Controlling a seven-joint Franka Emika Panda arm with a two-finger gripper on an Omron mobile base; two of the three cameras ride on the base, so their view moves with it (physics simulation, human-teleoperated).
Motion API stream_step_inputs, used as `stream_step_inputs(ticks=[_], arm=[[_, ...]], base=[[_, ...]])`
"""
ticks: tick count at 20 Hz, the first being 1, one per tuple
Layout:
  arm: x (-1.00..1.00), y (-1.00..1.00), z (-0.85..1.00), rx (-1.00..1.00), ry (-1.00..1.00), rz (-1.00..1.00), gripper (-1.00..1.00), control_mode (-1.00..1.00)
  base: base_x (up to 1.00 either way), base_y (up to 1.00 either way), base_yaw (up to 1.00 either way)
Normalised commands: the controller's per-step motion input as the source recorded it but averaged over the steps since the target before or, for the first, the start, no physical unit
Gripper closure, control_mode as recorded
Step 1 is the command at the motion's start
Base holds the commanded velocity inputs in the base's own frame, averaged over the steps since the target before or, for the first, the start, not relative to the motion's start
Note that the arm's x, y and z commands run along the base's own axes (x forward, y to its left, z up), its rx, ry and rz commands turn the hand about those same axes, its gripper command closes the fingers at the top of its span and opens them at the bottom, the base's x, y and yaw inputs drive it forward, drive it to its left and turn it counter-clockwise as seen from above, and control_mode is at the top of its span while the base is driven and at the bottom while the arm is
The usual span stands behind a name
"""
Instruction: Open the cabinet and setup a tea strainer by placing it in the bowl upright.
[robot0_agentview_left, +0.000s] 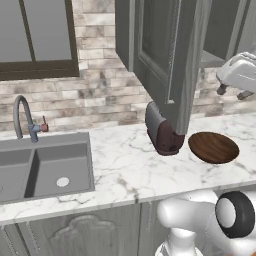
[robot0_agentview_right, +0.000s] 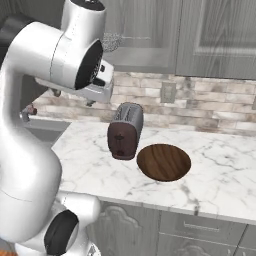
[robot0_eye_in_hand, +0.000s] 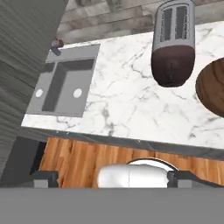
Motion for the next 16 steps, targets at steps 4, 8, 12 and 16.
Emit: stream_step_inputs(ticks=[4, 8, 12, 16], arm=[[0.04, -0.28, -0.36, -0.56, -0.4, 0.0, -1.0, -1.0], [0.01, -0.07, -0.11, -0.42, -0.72, 0.1, -1.0, -1.0], [0.0, -0.26, 0.04, -0.2, -0.58, 0.25, -1.0, -1.0], [0.08, -0.27, 0.39, -0.24, -0.43, 0.26, -1.0, -1.0]], base=[[0.0, 0.0, 0.0], [0.0, 0.0, 0.0], [0.0, 0.0, 0.0], [0.0, 0.0, 0.0]])
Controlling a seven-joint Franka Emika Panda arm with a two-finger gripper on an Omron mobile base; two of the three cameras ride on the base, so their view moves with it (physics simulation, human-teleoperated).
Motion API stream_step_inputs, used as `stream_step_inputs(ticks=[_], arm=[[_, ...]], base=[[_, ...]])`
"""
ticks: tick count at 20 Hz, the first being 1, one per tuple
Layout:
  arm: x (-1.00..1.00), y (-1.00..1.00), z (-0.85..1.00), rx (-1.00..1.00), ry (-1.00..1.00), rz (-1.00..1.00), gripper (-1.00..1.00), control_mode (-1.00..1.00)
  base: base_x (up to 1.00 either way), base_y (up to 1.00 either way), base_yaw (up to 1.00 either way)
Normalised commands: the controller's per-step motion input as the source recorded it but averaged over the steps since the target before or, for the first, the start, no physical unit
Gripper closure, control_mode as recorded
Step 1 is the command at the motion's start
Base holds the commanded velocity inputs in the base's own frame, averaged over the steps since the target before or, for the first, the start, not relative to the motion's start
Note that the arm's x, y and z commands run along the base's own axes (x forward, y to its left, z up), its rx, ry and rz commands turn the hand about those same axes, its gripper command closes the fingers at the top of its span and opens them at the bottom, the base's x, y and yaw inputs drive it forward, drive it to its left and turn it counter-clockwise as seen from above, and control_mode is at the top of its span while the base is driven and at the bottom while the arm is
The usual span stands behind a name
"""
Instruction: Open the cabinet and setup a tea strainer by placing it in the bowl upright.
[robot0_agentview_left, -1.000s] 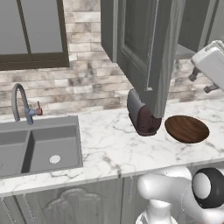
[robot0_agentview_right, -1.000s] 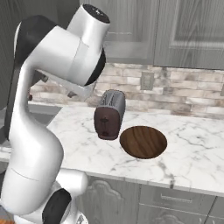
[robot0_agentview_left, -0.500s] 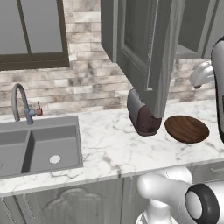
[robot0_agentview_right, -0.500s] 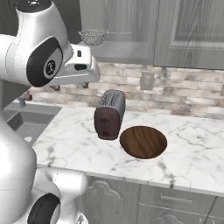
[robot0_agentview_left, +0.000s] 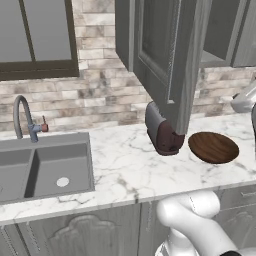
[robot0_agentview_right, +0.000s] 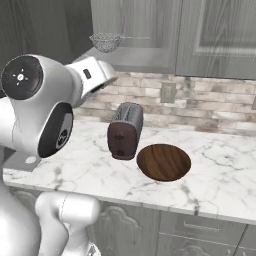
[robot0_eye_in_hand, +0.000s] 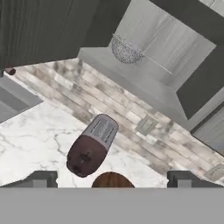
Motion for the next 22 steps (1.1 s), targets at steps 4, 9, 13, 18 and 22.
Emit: stream_step_inputs(ticks=[4, 9, 13, 18, 22], arm=[[0.26, -0.01, 0.38, -0.39, -0.33, 0.26, -1.0, -1.0], [0.24, -0.06, 0.16, -0.44, -0.3, 0.13, -1.0, -1.0], [0.17, -0.03, 0.22, -0.45, -0.06, 0.01, -1.0, -1.0], [0.07, 0.0, 0.33, -0.12, 0.0, 0.09, -1.0, -1.0], [0.3, -0.03, 0.08, 0.0, 0.0, 0.22, -1.0, -1.0]], base=[[0.0, 0.0, 0.0], [0.0, 0.0, 0.0], [0.0, 0.0, 0.0], [0.0, 0.0, 0.0], [0.0, 0.0, 0.0]])
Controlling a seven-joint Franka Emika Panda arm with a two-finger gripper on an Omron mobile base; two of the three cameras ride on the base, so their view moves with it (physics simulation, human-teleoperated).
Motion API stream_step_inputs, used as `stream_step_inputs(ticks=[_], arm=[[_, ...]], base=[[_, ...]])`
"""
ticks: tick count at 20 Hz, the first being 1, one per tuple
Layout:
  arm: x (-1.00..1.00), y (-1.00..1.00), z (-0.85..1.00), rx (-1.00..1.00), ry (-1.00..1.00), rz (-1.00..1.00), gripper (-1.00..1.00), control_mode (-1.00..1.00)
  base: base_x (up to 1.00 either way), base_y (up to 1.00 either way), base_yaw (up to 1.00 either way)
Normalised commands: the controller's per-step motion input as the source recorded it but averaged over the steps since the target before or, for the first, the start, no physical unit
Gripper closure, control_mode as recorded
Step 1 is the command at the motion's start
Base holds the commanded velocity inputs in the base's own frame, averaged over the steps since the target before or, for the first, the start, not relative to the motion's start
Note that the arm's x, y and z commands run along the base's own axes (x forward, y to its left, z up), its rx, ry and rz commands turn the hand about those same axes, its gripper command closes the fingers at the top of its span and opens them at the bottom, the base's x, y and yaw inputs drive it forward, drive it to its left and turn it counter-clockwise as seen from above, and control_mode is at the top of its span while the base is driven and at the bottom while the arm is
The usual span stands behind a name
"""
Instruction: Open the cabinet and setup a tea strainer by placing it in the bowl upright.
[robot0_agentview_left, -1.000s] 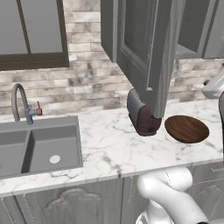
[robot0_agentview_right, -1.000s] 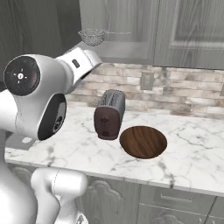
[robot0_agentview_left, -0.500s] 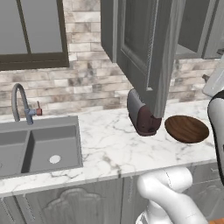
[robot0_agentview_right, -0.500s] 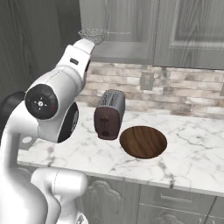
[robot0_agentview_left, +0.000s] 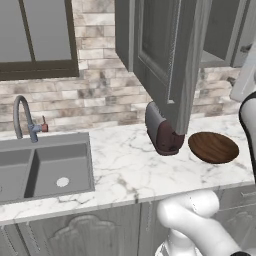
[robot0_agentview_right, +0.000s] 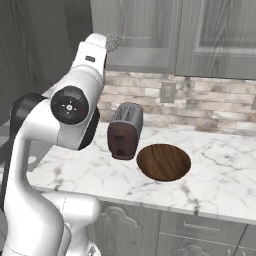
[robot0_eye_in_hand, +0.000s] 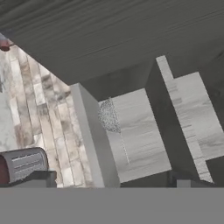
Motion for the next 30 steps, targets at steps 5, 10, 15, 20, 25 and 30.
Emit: stream_step_inputs(ticks=[5, 10, 15, 20, 25, 30], arm=[[0.48, -0.02, 0.0, -0.07, 0.0, 0.1, -1.0, -1.0], [0.41, 0.0, 0.0, -0.14, 0.0, 0.0, -1.0, -1.0], [0.28, -0.04, 0.01, -0.13, -0.04, 0.0, -1.0, -1.0], [0.5, -0.07, 0.0, -0.1, 0.01, 0.0, -1.0, -1.0], [0.5, 0.0, 0.12, -0.08, 0.03, 0.0, -1.0, -1.0], [0.48, 0.0, 0.09, -0.02, 0.03, 0.0, -1.0, -1.0]], base=[[0.0, 0.0, 0.0], [0.0, 0.0, 0.0], [0.0, 0.0, 0.0], [0.0, 0.0, 0.0], [0.0, 0.0, 0.0], [0.0, 0.0, 0.0]])
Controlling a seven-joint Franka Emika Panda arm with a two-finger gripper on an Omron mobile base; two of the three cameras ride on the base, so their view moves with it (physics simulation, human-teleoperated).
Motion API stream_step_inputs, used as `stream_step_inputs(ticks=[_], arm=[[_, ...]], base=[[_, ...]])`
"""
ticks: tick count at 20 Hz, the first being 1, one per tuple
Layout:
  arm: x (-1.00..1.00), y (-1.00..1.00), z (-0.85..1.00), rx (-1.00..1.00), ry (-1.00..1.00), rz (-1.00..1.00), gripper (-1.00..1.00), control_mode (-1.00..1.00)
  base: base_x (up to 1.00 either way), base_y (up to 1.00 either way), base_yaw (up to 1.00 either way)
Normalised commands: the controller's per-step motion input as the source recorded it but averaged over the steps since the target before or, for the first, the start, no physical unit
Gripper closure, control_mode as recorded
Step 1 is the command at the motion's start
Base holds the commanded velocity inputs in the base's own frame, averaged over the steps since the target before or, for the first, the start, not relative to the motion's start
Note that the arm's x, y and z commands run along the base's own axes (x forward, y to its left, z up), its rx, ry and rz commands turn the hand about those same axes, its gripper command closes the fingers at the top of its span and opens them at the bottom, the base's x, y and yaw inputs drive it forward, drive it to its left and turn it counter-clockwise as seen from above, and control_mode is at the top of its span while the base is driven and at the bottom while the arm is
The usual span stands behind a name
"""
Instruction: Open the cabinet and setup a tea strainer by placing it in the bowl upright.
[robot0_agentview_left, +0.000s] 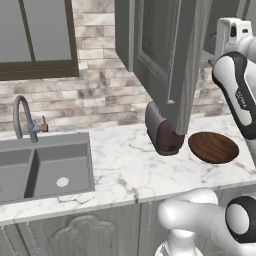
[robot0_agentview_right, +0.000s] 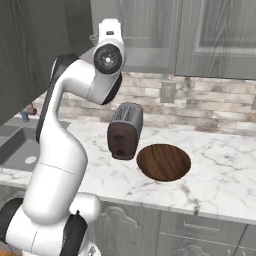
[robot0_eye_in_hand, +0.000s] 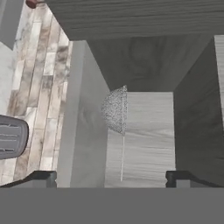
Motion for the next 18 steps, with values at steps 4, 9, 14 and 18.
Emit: stream_step_inputs(ticks=[4, 9, 14, 18], arm=[[0.51, -0.06, 0.01, 0.0, 0.01, 0.0, -1.0, -1.0], [0.64, -0.02, 0.02, 0.0, 0.03, 0.0, -1.0, -1.0], [0.65, -0.01, 0.0, 0.0, 0.07, 0.0, -1.0, -1.0], [0.62, -0.11, 0.08, 0.0, 0.06, 0.0, -1.0, -1.0]], base=[[0.0, 0.0, 0.0], [0.0, 0.0, 0.0], [0.0, 0.0, 0.0], [0.0, 0.0, 0.0]])
